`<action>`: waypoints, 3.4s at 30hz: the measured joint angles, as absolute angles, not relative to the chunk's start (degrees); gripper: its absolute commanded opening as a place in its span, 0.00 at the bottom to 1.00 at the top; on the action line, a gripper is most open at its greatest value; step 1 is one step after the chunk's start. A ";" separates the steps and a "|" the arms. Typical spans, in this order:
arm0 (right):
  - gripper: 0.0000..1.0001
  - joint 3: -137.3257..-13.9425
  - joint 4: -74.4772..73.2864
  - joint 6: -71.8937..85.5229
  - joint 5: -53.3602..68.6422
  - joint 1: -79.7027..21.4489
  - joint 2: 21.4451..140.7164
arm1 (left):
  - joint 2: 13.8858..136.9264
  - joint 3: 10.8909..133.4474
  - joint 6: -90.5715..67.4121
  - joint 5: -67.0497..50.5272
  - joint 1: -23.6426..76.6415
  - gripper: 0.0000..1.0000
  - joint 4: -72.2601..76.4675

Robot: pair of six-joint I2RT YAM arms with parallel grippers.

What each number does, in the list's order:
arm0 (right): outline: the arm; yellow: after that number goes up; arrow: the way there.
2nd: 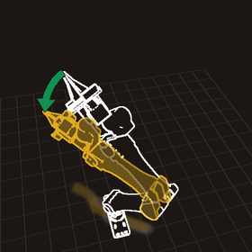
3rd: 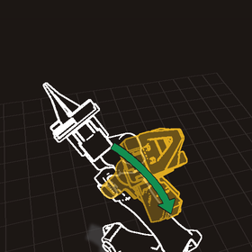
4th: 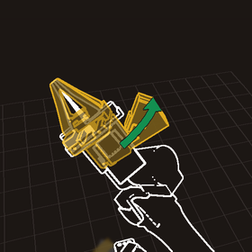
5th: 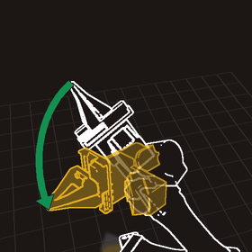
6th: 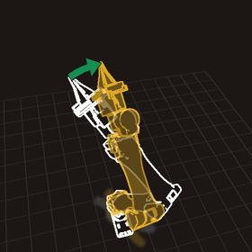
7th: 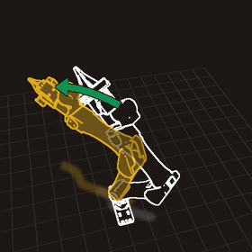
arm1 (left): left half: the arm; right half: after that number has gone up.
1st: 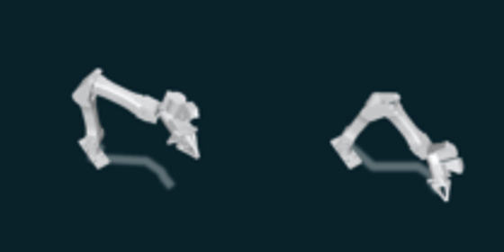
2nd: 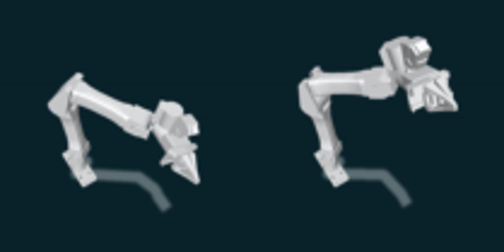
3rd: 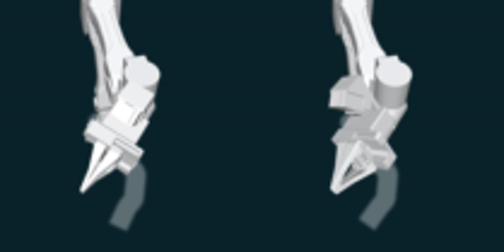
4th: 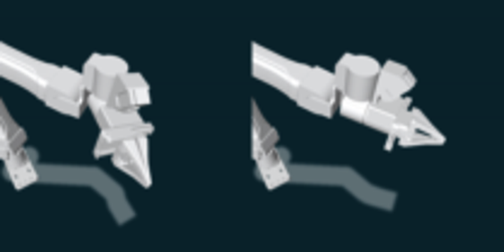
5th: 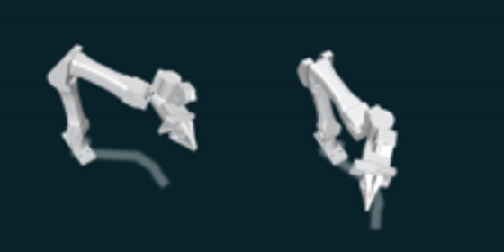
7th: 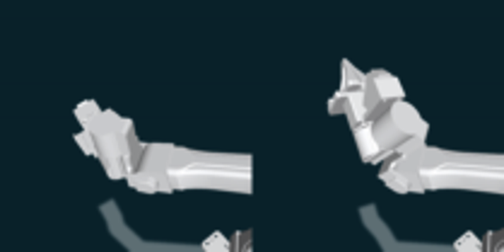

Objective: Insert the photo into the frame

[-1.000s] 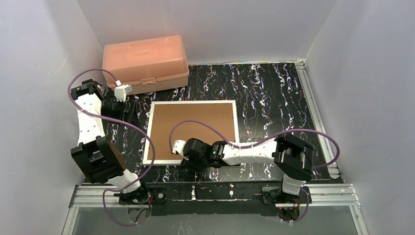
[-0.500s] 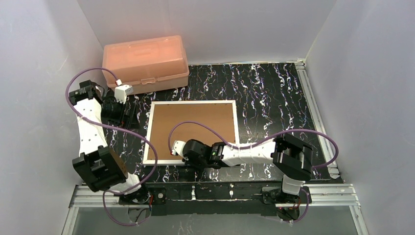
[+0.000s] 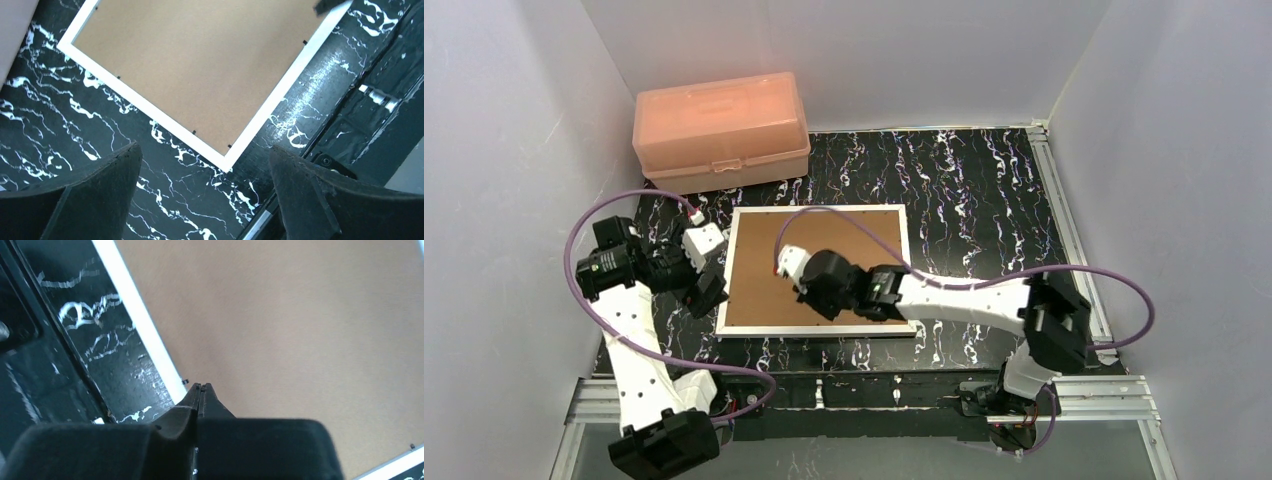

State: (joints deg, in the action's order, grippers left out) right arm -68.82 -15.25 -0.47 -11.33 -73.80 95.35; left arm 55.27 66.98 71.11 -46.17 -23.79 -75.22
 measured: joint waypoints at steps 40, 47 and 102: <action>0.39 -56.34 -8.73 -10.04 -7.07 -74.22 96.36 | 57.54 60.36 77.34 -51.48 -23.79 0.98 -69.89; 0.15 -55.33 -7.05 -11.90 -15.40 -78.37 96.86 | 58.70 60.36 77.08 -51.66 -23.79 0.97 -68.79; 0.67 -55.09 -8.97 23.88 -2.20 -30.44 96.53 | 98.43 62.46 44.53 -34.11 -20.51 0.75 -50.35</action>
